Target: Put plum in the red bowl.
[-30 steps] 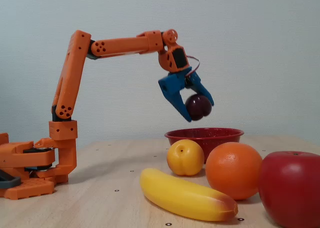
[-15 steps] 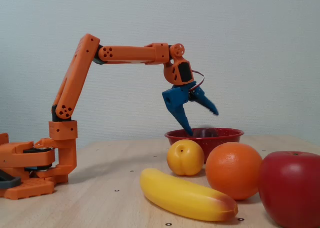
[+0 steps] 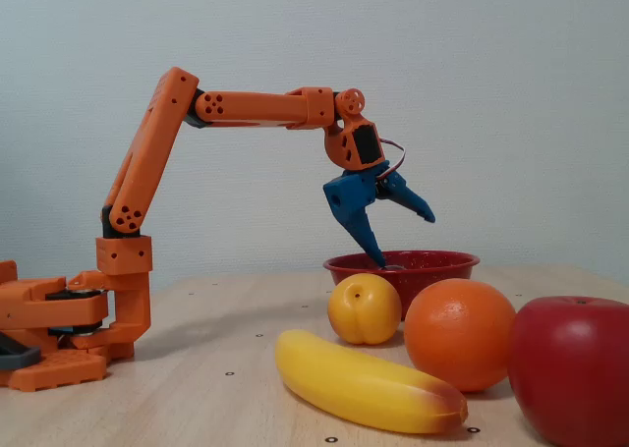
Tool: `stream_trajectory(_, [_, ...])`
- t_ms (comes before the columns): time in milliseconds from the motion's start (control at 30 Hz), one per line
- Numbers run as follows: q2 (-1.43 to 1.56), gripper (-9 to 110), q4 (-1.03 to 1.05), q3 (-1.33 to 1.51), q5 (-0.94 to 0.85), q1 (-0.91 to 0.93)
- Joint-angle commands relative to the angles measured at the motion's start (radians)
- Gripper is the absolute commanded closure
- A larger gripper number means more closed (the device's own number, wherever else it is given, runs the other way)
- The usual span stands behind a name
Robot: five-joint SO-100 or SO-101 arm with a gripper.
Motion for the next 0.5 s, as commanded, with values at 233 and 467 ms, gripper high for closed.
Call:
stream_trajectory(233, [0.265, 84, 0.044, -0.098, -0.006, 0.098])
stream_trajectory(467, [0.345, 102, 0.067, -0.098, 0.023, 0.146])
